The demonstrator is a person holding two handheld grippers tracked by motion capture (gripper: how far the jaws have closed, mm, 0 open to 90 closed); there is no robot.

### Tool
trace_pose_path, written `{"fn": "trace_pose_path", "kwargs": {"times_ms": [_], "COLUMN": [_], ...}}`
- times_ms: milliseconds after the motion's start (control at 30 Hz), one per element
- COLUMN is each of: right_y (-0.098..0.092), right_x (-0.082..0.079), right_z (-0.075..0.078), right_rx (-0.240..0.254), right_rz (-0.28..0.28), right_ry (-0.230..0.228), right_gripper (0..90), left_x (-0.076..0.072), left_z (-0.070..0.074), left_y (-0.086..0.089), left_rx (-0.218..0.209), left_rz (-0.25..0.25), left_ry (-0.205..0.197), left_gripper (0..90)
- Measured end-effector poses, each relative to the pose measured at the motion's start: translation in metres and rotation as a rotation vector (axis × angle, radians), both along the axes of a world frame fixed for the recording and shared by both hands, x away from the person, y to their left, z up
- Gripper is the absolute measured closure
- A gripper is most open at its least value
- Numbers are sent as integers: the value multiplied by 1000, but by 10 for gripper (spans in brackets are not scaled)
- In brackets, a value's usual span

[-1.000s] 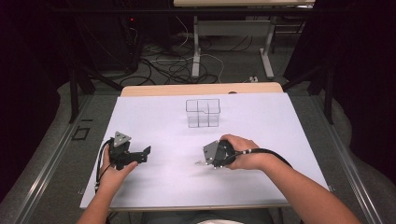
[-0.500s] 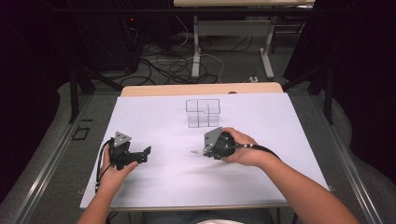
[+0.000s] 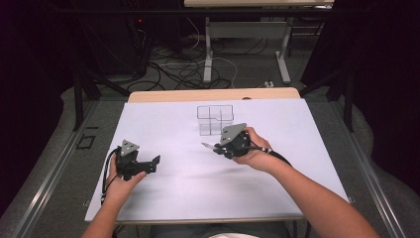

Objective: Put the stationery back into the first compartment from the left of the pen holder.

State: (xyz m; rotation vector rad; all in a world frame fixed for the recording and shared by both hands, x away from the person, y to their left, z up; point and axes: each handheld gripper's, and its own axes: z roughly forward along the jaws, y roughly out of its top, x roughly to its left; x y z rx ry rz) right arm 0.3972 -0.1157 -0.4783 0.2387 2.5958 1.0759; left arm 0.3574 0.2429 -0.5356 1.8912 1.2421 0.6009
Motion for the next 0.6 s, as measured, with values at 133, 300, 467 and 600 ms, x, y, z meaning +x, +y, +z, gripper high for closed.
{"fn": "trace_pose_path", "kwargs": {"times_ms": [133, 300, 467, 600], "right_y": [-1, -1, -3, -3], "right_x": [3, 9, 15, 20], "right_z": [1, 4, 7, 10], "right_rx": [43, 114, 198, 235], "right_rz": [-29, -74, -121, -155], "right_ry": [4, -10, -9, -25], "right_gripper": [795, 795, 795, 795], "left_x": [0, 0, 1, 2], "left_z": [0, 0, 0, 1], "left_y": [0, 0, 0, 0], "left_rx": [1, -1, -2, 2], "left_rz": [1, 0, 1, -1], "left_ry": [0, 1, -3, -1], "left_gripper": [6, 6, 6, 6]}}
